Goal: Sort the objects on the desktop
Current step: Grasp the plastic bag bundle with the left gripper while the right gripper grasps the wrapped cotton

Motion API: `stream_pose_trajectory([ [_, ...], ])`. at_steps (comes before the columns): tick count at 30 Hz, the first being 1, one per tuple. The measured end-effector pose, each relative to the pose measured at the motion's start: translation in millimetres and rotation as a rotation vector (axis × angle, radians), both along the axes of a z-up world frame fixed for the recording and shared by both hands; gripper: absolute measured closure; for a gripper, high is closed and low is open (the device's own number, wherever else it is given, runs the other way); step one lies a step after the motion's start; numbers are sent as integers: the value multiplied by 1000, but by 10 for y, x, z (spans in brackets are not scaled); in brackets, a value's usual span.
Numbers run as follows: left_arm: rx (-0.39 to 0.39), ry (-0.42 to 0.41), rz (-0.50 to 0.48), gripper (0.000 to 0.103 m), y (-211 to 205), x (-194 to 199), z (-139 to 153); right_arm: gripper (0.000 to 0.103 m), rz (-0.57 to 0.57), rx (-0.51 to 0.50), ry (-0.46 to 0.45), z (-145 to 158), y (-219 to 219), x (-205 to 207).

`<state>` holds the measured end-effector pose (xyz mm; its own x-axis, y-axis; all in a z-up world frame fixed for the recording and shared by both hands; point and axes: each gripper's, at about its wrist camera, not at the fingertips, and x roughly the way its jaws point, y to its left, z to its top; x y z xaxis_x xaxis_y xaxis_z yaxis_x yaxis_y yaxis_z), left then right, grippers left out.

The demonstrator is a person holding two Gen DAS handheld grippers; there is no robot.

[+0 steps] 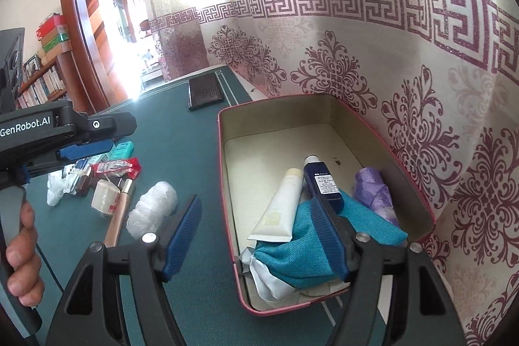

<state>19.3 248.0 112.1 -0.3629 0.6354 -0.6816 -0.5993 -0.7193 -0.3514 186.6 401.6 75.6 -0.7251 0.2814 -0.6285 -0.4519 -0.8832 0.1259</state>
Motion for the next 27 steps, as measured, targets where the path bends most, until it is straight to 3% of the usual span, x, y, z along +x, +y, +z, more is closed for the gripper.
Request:
stream_pose_trajectory([
  [8, -55, -1, 215, 43, -834, -387, -100, 24, 60, -2, -13, 4, -263, -162],
  [10, -89, 12, 279, 36, -1059, -476, -139, 24, 78, 2, -18, 8, -339, -198],
  [14, -181, 42, 406, 34, -1482, -634, -273, 23, 107, 29, -24, 22, -500, -238],
  [16, -187, 30, 458, 34, -1662, -722, -338, 23, 120, 36, -31, 14, -556, -265],
  [21, -181, 27, 527, 34, -1906, -880, -449, 23, 150, 39, -47, -22, -676, -337],
  [27, -197, 6, 504, 34, -1874, -1001, -684, 23, 181, 48, -70, -98, -816, -403],
])
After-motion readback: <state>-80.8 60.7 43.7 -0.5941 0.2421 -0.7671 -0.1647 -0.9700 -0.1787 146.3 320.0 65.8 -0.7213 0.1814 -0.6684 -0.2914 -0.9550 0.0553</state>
